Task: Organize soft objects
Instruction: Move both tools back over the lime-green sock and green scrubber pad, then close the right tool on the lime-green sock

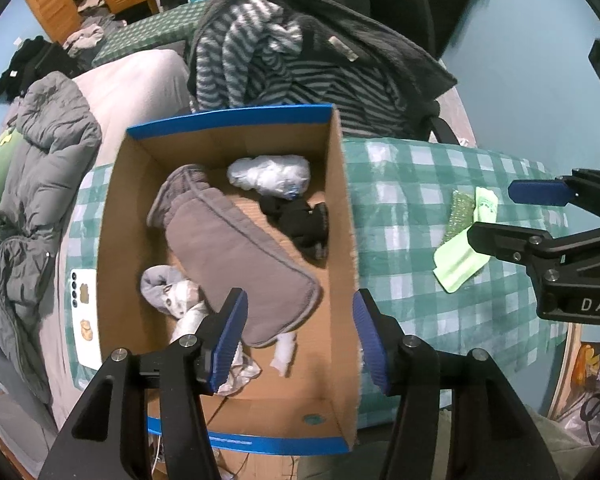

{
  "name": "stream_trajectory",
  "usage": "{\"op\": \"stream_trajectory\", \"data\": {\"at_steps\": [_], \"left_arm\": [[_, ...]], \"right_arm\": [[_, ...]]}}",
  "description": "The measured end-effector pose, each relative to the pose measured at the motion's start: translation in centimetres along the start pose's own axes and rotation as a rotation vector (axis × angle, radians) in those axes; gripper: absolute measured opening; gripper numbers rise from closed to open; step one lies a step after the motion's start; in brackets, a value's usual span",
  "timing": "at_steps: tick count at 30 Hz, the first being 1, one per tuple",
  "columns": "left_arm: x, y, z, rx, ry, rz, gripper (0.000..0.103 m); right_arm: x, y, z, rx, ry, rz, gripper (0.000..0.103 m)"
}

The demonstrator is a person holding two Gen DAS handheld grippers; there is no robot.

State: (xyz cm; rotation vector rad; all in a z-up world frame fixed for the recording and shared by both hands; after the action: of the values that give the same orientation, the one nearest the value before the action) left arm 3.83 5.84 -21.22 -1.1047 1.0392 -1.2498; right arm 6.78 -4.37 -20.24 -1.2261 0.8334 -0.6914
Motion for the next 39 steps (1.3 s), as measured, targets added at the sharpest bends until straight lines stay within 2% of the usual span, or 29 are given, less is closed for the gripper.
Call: {"op": "stream_trajectory", "data": {"at_steps": [15, 22, 31, 39], "left_arm": [[6.1, 1.7, 1.8, -0.024, 0.101, -0.018, 0.056], [8.9, 3.5, 2.6, -0.041, 0.146, -0.033, 0.056], [10.7, 6.5, 3.1, -0.087, 0.175, -0.021, 0.056], [11.2, 8.5, 3.2, -0.119, 0.182, -0.018, 0.056]], "right_arm": [[8.7, 1.4, -3.8, -0.053, 0.159, -0.042, 0.072], [11.7, 3.1, -4.7, -0.089, 0.257, -0.028, 0.072], [13.5, 6.3, -5.2, -0.142, 0.396, 0.021, 0.072], [13.7, 9.0, -5.6, -0.173, 0.433, 0.033, 0.072]]}}
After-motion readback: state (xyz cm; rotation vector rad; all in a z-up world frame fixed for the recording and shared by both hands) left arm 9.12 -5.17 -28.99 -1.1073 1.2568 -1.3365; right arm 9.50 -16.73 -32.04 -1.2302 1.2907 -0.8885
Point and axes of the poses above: each gripper's, at about its wrist camera, not at the fingertips, and y roughly the way its jaws point, x to its right, z to its top, the point moved 10 cm from there along y, roughly the way its jaws point, and after that the axes turned 2 degrees about -x, right-handed, at the moved point
